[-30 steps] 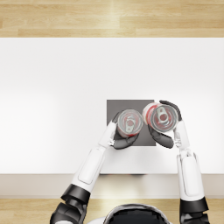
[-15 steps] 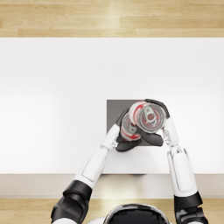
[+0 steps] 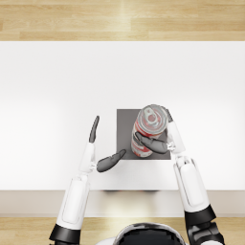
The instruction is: Pick up the red can on the left and place it in the middle, then pick up the red can on the right and place it on top of the can in the middle
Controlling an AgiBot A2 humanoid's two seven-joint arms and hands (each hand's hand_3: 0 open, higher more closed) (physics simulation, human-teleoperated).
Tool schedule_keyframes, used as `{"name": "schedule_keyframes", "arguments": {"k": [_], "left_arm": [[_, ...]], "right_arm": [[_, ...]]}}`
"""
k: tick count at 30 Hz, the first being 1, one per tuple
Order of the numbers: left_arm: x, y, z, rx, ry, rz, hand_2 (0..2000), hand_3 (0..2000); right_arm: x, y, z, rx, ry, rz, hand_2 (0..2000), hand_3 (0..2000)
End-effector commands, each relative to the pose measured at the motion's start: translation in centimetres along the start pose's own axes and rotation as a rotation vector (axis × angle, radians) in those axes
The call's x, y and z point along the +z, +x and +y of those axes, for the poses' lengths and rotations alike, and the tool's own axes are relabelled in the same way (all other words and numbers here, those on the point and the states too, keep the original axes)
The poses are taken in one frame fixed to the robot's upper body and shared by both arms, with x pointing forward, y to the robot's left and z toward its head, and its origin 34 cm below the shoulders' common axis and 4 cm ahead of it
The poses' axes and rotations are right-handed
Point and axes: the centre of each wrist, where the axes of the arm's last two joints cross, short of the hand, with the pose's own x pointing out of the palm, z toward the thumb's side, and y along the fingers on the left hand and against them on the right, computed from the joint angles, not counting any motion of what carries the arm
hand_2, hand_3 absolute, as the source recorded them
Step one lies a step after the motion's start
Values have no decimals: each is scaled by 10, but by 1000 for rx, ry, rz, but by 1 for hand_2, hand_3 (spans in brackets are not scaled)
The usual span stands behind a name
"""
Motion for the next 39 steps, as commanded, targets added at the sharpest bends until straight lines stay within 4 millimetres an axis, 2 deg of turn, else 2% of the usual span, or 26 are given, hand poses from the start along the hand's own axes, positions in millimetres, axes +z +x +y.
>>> {"name": "schedule_keyframes", "arguments": {"k": [1, 9, 10, 11, 13, 14, 20, 26, 29, 30, 31, 39], "left_arm": [[16, -26, -3, 100, 60, 13, 0, 0], [32, -30, -3, 127, 120, 8, 0, 0], [32, -31, -3, 132, 120, 7, 0, 0], [32, -32, -3, 137, 120, 7, 0, 0], [33, -32, -4, 139, 126, 5, 0, 0], [33, -32, -4, 140, 126, 4, 0, 0], [35, -34, -3, 156, 134, -3, 0, 0], [44, -38, 2, 175, 175, -6, 0, 0], [47, -36, 3, 171, 185, -10, 0, 0], [47, -36, 2, 171, 186, -10, 0, 0], [48, -36, 2, 173, 190, -11, 0, 0], [76, -39, 3, 192, 304, -6, 0, 0]], "right_arm": [[-5, 3, -5, 6, 26, -2, 2000, 1520], [-27, 1, -5, -5, 118, -17, 2000, 1520], [-29, 2, -5, 16, 125, -13, 639, 1193], [-29, 2, -3, 47, 125, -5, 0, 867], [-29, 4, -1, 64, 121, -3, 0, 213], [-27, 4, -2, 42, 115, -11, 0, 0], [-17, 0, -2, -32, 85, -43, 0, 0], [24, 1, -4, -54, -62, -64, 0, 0], [37, -2, -3, -73, -111, -68, 0, 0], [38, -7, -1, 92, -78, 369, 0, 0], [45, -4, 0, -45, -135, 25, 0, 0], [86, -27, 21, -143, -309, -4, 0, 0]]}}
